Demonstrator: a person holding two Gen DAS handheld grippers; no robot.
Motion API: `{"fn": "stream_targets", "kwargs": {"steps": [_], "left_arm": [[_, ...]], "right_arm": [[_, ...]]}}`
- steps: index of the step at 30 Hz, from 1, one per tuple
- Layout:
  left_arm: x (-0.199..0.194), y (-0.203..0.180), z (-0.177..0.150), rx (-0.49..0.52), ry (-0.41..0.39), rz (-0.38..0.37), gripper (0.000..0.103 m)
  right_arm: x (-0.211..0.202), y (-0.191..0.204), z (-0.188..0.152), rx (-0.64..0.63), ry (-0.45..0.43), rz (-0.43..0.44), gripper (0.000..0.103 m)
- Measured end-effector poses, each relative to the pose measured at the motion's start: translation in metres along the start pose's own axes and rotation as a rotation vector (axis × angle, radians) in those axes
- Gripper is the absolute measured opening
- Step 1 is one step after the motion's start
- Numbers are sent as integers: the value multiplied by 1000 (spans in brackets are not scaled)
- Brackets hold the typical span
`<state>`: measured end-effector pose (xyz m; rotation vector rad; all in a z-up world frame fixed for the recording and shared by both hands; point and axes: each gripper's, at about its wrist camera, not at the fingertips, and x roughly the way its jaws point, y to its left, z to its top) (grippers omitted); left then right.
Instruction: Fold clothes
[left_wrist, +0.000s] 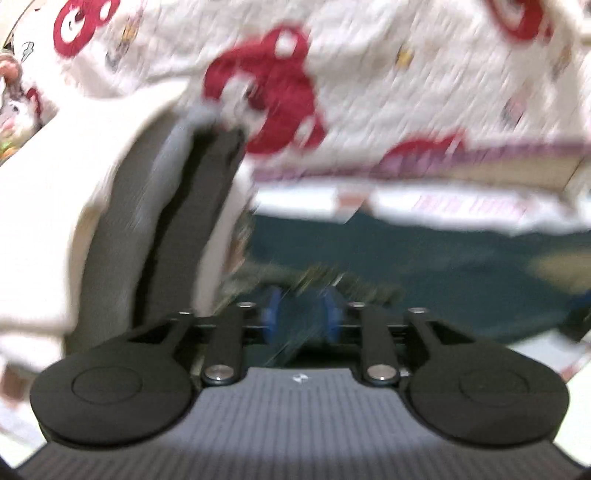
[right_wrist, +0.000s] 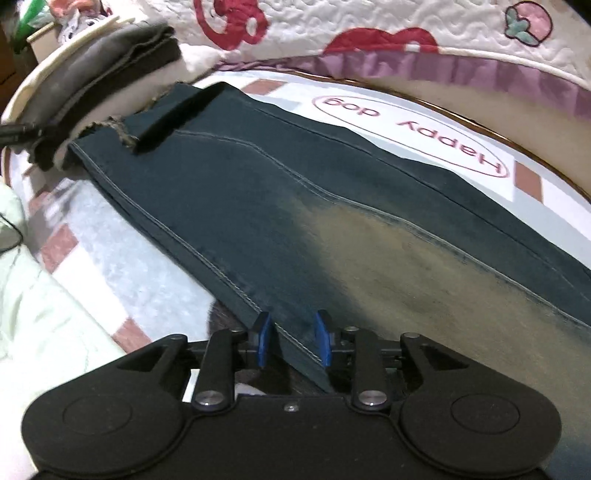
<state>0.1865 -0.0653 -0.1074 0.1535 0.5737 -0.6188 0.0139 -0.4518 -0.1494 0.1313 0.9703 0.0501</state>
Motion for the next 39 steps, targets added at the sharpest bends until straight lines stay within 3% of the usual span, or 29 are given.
{"fn": "stream_targets", "kwargs": {"steps": [3, 6, 10, 12, 15, 16, 17, 18, 19, 21, 24, 25, 26, 28, 30, 32, 36, 39], "left_arm": [[24, -21, 6, 23, 4, -50, 59], [70, -60, 10, 228, 98, -13, 67], [129, -87, 5, 404, 247, 94, 70], [152, -88, 3, 454, 309, 126, 76], [159, -80, 9, 470, 320, 121, 83], [161, -79, 11, 493, 325, 109, 78], [164, -79, 14, 517, 330, 96, 32], [166, -78, 17, 543, 335, 85, 7], [168, -78, 18, 581, 339, 81, 1], [167, -72, 27, 575, 324, 81, 0], [165, -55, 47, 496, 279, 113, 0], [162, -49, 55, 424, 266, 93, 0], [158, -43, 62, 351, 253, 72, 1], [157, -41, 69, 241, 262, 0, 14], [160, -48, 68, 166, 298, -95, 62], [166, -67, 55, 217, 306, -110, 68], [192, -100, 26, 395, 329, 7, 73], [203, -97, 24, 434, 334, 57, 73]], "right_arm": [[1, 3, 0, -5, -18, 26, 37], [0, 0, 2, 10, -36, 91, 37], [-3, -10, 12, 65, -89, 162, 36], [-8, -29, 16, 103, -111, 124, 36], [-17, -61, 19, 163, -137, 41, 39], [-19, -72, 21, 183, -146, 13, 41], [-22, -83, 22, 203, -155, -15, 42], [-23, -93, 22, 217, -156, -43, 42], [-23, -102, 20, 224, -150, -70, 42], [-21, -116, 16, 221, -139, -123, 42], [-19, -127, 11, 205, -130, -179, 44], [-18, -131, 10, 201, -128, -193, 45], [-17, -133, 9, 202, -126, -197, 46], [-11, -136, 8, 210, -125, -191, 48], [-4, -133, 10, 202, -129, -190, 51], [3, -131, 15, 191, -140, -190, 56], [18, -129, 31, 158, -164, -232, 58], [28, -137, 42, 211, -176, -247, 59]]}}
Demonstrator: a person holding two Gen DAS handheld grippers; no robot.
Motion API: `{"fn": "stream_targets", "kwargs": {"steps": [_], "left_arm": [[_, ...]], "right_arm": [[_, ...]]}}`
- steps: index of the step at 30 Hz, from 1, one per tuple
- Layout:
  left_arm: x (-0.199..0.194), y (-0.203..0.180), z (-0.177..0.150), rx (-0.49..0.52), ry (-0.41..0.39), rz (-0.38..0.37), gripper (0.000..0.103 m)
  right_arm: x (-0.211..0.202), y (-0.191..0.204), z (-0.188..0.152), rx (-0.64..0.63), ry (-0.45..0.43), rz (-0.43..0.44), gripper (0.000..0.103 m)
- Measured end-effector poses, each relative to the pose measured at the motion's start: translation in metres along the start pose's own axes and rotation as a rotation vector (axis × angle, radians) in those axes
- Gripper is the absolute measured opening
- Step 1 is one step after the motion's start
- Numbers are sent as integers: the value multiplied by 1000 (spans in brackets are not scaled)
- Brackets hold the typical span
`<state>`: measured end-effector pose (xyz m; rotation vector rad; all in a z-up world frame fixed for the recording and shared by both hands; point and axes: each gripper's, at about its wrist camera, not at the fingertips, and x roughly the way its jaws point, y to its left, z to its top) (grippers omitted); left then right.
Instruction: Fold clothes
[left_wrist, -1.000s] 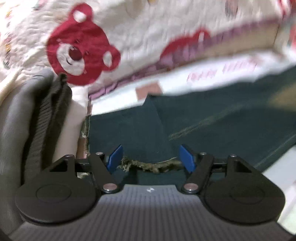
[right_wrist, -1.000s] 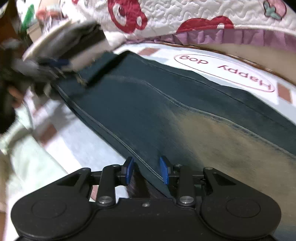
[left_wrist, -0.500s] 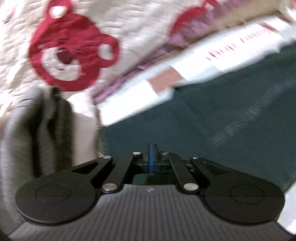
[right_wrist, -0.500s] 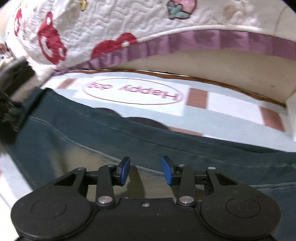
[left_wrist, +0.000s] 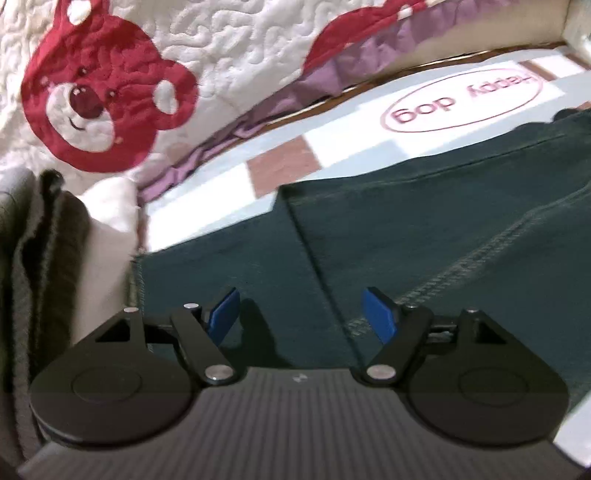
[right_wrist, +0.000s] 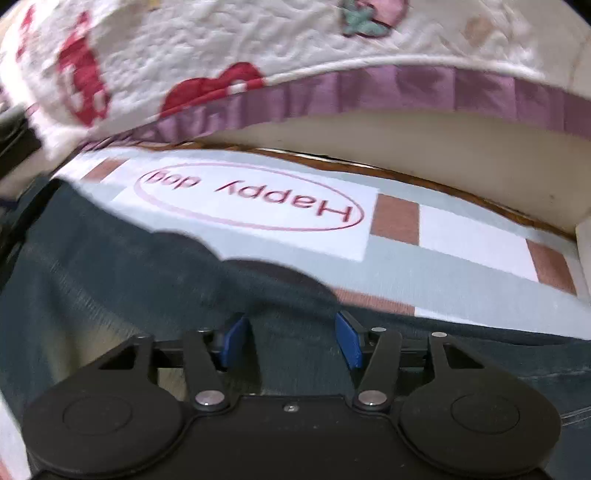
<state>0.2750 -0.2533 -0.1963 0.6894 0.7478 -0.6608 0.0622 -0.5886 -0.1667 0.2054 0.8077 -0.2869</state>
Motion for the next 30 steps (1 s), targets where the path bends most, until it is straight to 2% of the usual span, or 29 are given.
{"fn": "stream_targets", "kwargs": {"steps": [1, 2, 3, 4, 6, 10, 12, 13, 14, 16, 18, 20, 23, 25, 27, 28, 29, 30], "left_arm": [[4, 1, 0, 8, 5, 14, 74], [4, 8, 2, -1, 7, -3, 62], [6, 15, 3, -8, 15, -9, 25], [7, 18, 4, 8, 24, -11, 3], [10, 25, 6, 40, 41, -12, 3], [7, 41, 14, 95, 6, 91, 2], [6, 58, 23, 87, -14, 124, 2], [5, 66, 27, 81, -21, 129, 2], [5, 71, 31, 81, -23, 118, 2], [5, 75, 36, 99, -30, 113, 2], [8, 74, 40, 126, -36, 124, 2], [18, 76, 41, 121, -17, 122, 3], [39, 79, 39, 102, 24, 114, 5], [48, 77, 35, 113, 35, 149, 13], [52, 75, 34, 137, 27, 215, 38], [50, 77, 35, 142, 18, 242, 43], [48, 82, 38, 128, 17, 237, 46], [45, 88, 40, 112, 15, 230, 38]], "right_arm": [[2, -1, 2, 10, -4, -3, 60], [4, 0, 4, 7, -4, -9, 60], [4, 2, 5, -11, -1, -19, 60], [4, 4, 6, -27, 1, -20, 60], [2, 4, 6, -56, 1, -3, 59], [-1, 5, 5, -113, 2, 29, 55], [-2, 6, 5, -141, 2, 46, 42], [-3, 6, 5, -155, 2, 54, 15], [-4, 6, 5, -169, 3, 62, 6], [-5, 7, 5, -198, 3, 78, 3], [-13, 5, 8, -197, -34, 75, 2], [-20, 4, 13, -191, -69, 66, 1], [-13, 5, 16, -208, -59, 49, 0], [-3, 4, 18, -186, -35, 34, 0], [4, 4, 19, -152, -15, 32, 0], [3, 10, 17, -145, -14, 45, 0], [3, 15, 15, -138, -13, 58, 2], [2, 20, 13, -131, -13, 71, 4]]}}
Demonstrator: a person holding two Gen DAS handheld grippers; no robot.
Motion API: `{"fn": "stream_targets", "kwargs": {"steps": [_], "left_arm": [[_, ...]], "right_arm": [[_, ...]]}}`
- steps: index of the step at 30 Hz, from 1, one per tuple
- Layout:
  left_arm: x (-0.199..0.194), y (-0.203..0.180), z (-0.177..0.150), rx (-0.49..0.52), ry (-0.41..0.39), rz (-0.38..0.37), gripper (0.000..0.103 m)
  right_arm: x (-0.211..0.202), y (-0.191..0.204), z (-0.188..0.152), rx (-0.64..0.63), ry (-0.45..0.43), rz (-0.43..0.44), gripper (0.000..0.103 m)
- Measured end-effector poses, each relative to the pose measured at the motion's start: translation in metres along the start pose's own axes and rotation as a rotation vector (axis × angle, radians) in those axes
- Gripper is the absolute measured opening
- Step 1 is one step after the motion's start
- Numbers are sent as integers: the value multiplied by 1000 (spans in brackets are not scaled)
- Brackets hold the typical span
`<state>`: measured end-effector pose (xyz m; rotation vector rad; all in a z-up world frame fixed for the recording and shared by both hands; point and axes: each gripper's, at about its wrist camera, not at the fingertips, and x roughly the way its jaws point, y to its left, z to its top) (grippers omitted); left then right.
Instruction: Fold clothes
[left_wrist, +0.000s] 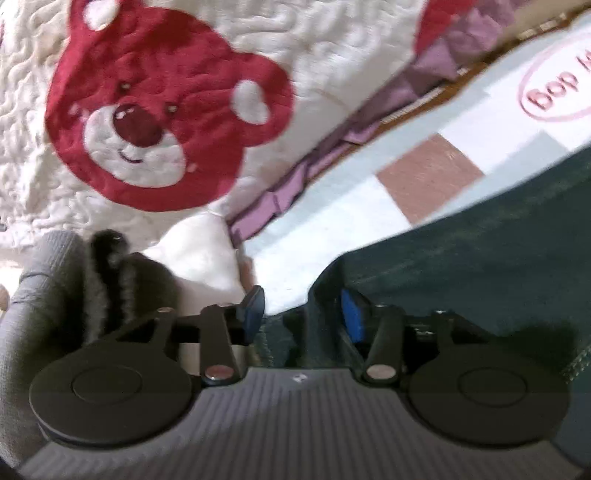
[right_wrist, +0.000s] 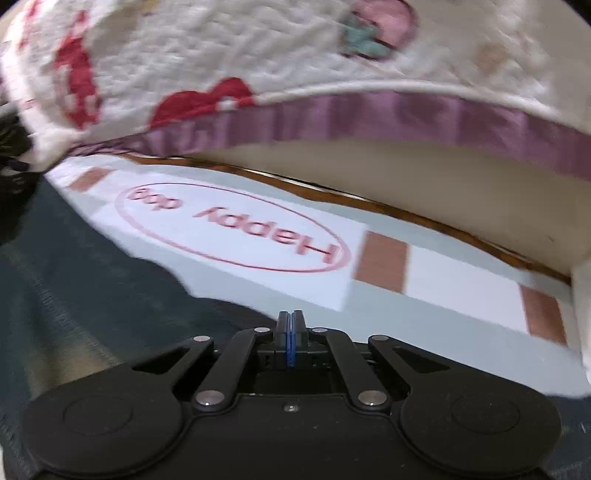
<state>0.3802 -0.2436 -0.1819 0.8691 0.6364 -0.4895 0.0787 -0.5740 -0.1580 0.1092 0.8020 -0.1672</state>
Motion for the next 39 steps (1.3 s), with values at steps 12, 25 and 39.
{"fn": "stream_targets", "kwargs": {"steps": [12, 25, 39], "left_arm": [[-100, 50, -28, -342, -110, -234, 43], [-182, 29, -188, -1105, -40, -364, 61], [-143, 8, -183, -1352, 60, -218, 75]], "right_arm": [[-3, 65, -15, 86, -3, 156, 48], [-6, 134, -15, -1, 28, 201, 55], [-12, 195, -27, -204, -20, 129, 63]]}}
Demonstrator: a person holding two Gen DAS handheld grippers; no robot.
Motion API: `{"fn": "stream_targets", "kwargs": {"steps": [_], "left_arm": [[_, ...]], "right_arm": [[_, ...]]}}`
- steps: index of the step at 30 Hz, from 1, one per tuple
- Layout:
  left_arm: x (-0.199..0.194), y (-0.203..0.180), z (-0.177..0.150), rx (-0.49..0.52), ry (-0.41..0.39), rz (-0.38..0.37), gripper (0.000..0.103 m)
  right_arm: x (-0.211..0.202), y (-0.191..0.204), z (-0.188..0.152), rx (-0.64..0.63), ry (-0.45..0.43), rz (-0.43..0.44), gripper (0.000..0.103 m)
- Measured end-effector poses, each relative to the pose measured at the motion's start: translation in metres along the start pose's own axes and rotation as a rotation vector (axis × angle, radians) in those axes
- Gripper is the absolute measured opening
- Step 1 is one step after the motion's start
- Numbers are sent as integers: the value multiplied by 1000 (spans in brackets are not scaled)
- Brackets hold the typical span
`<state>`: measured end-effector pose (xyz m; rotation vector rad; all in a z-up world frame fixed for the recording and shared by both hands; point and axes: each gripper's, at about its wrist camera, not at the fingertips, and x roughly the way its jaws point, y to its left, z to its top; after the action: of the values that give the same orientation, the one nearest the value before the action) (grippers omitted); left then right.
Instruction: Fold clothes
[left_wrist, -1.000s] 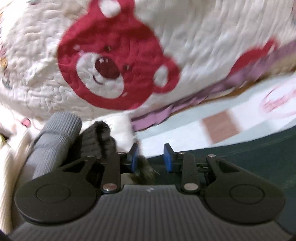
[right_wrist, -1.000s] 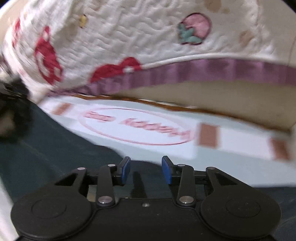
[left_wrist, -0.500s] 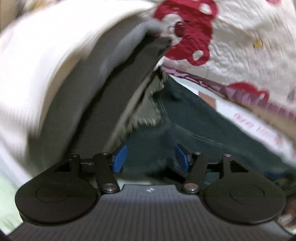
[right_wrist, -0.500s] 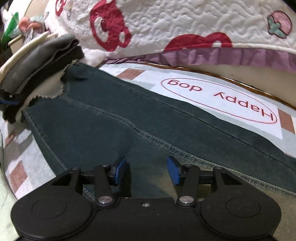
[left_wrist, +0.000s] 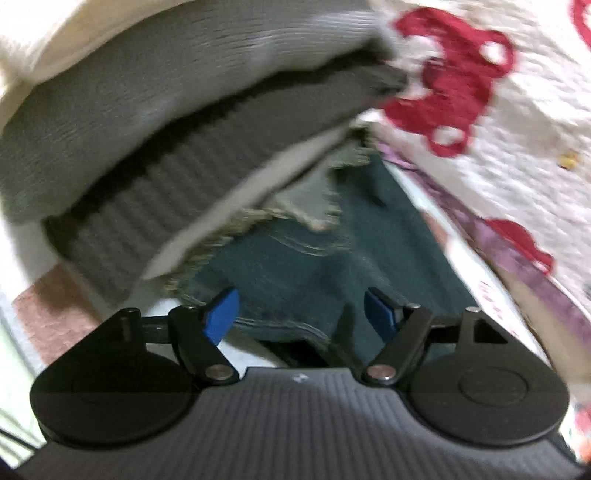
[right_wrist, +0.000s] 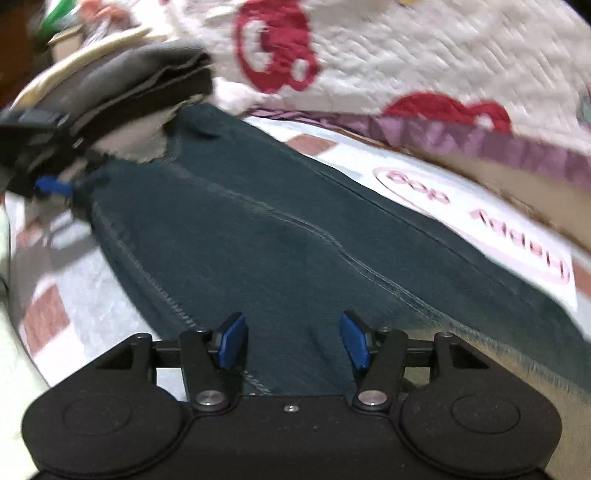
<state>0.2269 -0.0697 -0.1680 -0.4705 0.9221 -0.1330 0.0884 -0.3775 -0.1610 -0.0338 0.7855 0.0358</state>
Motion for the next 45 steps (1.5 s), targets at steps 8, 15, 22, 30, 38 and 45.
{"fn": "stream_targets", "kwargs": {"steps": [8, 15, 22, 30, 38, 45], "left_arm": [[-2, 10, -4, -67, 105, -47, 55], [-7, 6, -1, -68, 60, -103, 54], [8, 6, 2, -69, -71, -7, 55], [-29, -40, 9, 341, -379, 81, 6], [-30, -31, 17, 395, -362, 185, 5], [-12, -28, 20, 497, -300, 236, 10]], "right_arm": [[3, 18, 6, -62, -22, -33, 63], [7, 23, 10, -44, -11, -12, 63], [7, 46, 8, -120, -18, 131, 57], [5, 68, 9, -181, -15, 200, 59], [10, 73, 12, -195, 2, 213, 62], [23, 89, 28, -64, -10, 274, 62]]}}
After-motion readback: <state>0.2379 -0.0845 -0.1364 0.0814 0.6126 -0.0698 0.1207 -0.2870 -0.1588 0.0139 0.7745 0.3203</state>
